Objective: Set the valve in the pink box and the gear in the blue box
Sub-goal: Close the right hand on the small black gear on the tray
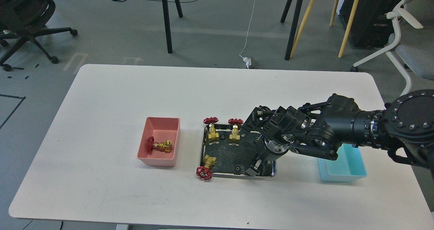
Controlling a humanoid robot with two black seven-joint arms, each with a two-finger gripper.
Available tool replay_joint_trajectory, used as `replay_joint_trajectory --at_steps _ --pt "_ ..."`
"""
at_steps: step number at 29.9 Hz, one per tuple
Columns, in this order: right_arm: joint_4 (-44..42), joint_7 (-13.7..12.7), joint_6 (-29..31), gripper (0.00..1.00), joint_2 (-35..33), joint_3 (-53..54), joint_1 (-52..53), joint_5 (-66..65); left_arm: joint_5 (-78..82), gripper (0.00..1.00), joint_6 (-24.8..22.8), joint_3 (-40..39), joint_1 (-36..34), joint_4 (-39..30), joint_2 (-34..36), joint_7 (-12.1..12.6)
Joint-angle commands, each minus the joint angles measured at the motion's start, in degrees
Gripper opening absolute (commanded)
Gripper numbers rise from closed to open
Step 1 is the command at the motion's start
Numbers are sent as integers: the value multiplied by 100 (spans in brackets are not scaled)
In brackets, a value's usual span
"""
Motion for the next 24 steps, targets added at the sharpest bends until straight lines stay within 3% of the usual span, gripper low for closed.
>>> replay_joint_trajectory --at_steps 1,7,24 --pt "9 0 0 66 3 -87 46 2 1 99 -1 10 0 22 9 -9" --pt "106 0 0 64 -6 -201 107 2 1 99 -1 1 0 65 9 0" --pt "168 -9 0 41 -6 -289 160 -33 1 99 -1 10 0 101 0 0"
